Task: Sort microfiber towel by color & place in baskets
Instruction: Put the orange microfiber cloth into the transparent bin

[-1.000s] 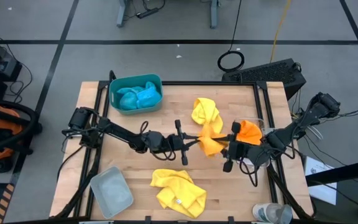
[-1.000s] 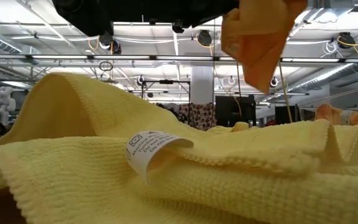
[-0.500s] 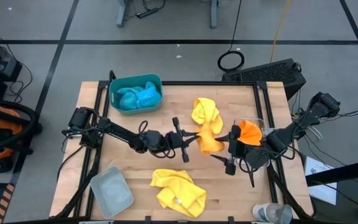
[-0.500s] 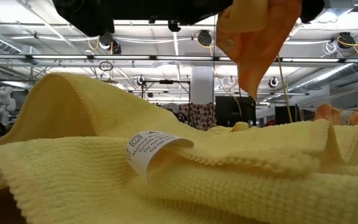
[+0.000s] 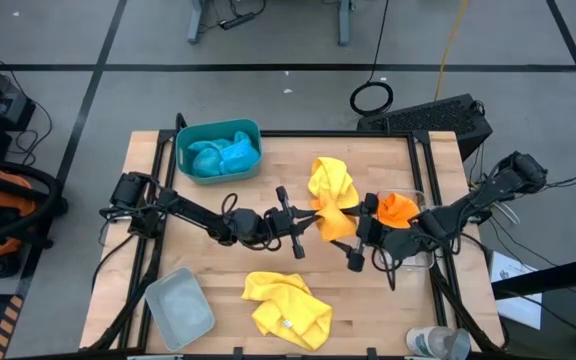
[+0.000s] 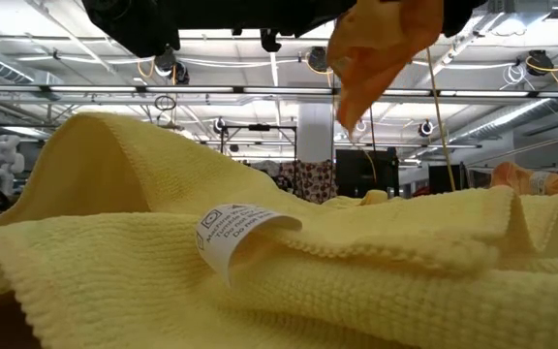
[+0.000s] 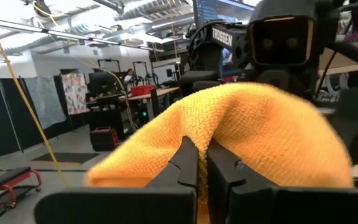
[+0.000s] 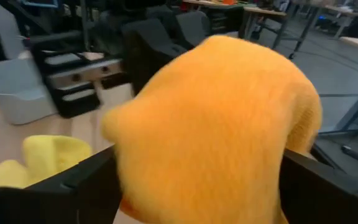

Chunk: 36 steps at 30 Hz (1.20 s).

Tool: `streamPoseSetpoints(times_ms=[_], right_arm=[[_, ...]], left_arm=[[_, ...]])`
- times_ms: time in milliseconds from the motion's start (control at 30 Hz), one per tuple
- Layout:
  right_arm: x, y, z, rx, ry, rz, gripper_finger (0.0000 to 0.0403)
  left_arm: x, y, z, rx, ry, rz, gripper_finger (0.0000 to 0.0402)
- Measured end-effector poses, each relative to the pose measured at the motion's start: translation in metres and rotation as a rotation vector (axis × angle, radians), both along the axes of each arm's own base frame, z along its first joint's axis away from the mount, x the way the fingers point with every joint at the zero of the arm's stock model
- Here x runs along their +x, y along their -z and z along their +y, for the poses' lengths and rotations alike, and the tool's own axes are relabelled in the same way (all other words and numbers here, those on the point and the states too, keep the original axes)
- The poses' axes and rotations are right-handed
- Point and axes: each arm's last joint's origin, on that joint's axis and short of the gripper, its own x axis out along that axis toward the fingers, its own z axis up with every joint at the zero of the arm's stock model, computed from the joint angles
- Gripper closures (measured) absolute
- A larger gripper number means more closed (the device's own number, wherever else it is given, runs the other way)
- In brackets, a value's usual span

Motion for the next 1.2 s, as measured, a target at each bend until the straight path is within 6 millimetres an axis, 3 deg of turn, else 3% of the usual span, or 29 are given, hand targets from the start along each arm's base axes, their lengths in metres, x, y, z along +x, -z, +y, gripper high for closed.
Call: streamPoseSetpoints(times_ms=[133, 233, 500, 700, 900, 1067, 1200], right_arm=[[0.004, 0.001, -0.003, -0.022, 0.011, 0.004, 0.0085], [0.004, 0.001, -0.003, -0.025, 0.01, 0.002, 0.0138], [-0.001, 0.001, 0.003, -0.117, -0.045, 0.046, 0.0375], [-0.024, -0.016, 0.0, -0.068, -0.06, 0.063, 0.0372], [-0.061, -0.051, -0.008, 0.068, -0.028, 0.27, 0.0391], [-0.092, -0.073, -0.022, 0.21, 0.072, 0.513, 0.0386], [-0.111, -0.073, -0.032, 0.303, 0.191, 0.69, 0.0384]], left_arm=[[0.0, 0.001, -0.002, 0.001, 0.005, 0.007, 0.0395], [0.0, 0.001, -0.002, 0.001, 0.002, 0.008, 0.0395], [0.0, 0.003, -0.004, -0.042, 0.018, 0.022, 0.0367], [-0.003, 0.003, -0.009, -0.14, 0.115, 0.115, 0.0295], [-0.011, 0.004, -0.019, -0.153, 0.14, 0.251, 0.0219], [-0.012, 0.008, -0.026, -0.133, 0.153, 0.285, 0.0201], [-0.013, 0.009, -0.027, -0.124, 0.153, 0.309, 0.0199]])
